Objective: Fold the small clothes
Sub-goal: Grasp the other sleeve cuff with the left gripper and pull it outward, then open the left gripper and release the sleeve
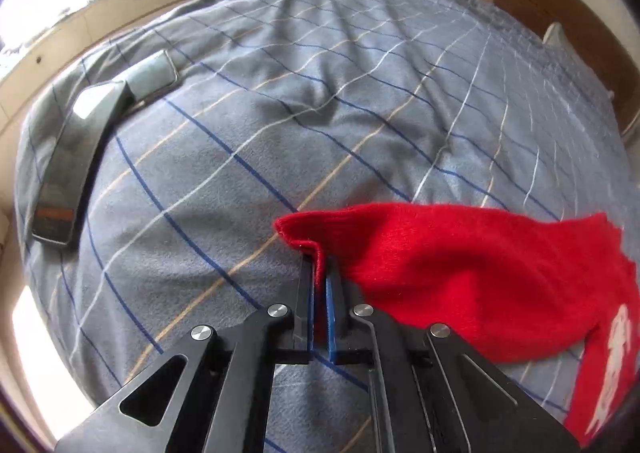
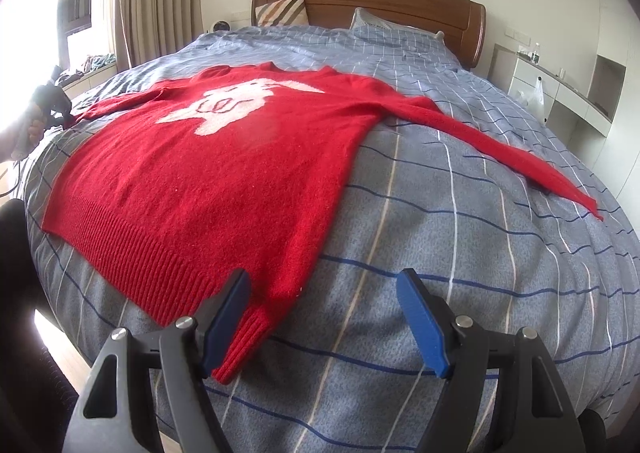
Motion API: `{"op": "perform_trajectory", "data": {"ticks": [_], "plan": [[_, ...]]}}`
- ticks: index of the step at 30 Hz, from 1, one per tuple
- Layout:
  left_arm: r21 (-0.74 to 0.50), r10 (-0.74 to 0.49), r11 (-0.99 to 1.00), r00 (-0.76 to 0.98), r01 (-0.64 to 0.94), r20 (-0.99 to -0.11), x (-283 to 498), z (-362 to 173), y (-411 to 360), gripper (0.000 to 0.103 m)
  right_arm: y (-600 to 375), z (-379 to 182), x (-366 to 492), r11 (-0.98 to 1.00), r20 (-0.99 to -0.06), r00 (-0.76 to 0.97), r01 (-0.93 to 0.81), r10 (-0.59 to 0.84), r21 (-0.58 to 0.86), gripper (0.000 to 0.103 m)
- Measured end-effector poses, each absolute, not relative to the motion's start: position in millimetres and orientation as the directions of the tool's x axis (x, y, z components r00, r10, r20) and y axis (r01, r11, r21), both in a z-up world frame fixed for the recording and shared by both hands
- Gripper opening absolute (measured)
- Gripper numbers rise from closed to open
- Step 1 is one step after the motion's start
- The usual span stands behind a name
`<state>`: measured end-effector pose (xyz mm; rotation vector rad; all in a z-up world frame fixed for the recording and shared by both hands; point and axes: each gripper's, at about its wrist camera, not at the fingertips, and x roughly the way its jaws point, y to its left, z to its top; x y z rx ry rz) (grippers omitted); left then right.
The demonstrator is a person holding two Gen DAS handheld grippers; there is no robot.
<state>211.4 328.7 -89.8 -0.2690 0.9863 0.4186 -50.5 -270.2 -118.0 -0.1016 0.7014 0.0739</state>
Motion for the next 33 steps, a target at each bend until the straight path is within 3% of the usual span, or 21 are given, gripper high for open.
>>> {"op": "perform_trajectory", "data": {"ticks": [2,4,11,17,18,21,22,26,33], "plan": [[0.07,0.345,0.85,0.45,-0.523,-0.824,209,-83,333,0.002,-272,-117,-51,0.993,-0.643,0.765,-0.092,0.026,-0.07,0.075],[0.083,0.392,0.798,0.41,-0.596,-0.824,209,-83,351,0.002,-273,-116,-53,0.994,-0.639,0.769,-0.089,0.023,-0.071,0.075],[0.171,0.453,0.781,0.356,-0.601,-0.817,214,-94,357,0.001,-271,-114,-56,0.992,-0.63,0.776,-0.092,0.018,-0.084,0.075],[0.132,0.42,0.807,0.401,-0.576,-0.814,208,-94,355,0.007,-273,-113,-57,0.993,-0.626,0.78,-0.081,0.009,-0.086,0.075],[0.113,0.401,0.818,0.418,-0.564,-0.815,206,-91,353,0.017,-274,-112,-57,0.993,-0.624,0.781,-0.078,0.009,-0.084,0.075],[0.065,0.367,0.84,0.475,-0.539,-0.8,188,-72,346,0.063,-276,-111,-57,0.995,-0.619,0.785,-0.067,0.002,-0.08,0.075],[0.053,0.367,0.845,0.503,-0.533,-0.782,180,-64,340,0.072,-278,-110,-57,0.995,-0.618,0.786,-0.062,0.001,-0.078,0.075],[-0.004,0.293,0.893,0.587,-0.45,-0.755,153,-34,306,0.076,-284,-106,-58,0.998,-0.603,0.797,-0.032,-0.013,-0.063,0.084],[-0.096,0.009,0.987,0.633,-0.132,-0.774,98,-27,184,0.082,-294,-105,-54,0.999,-0.633,0.772,-0.042,0.047,0.023,0.084]]}}
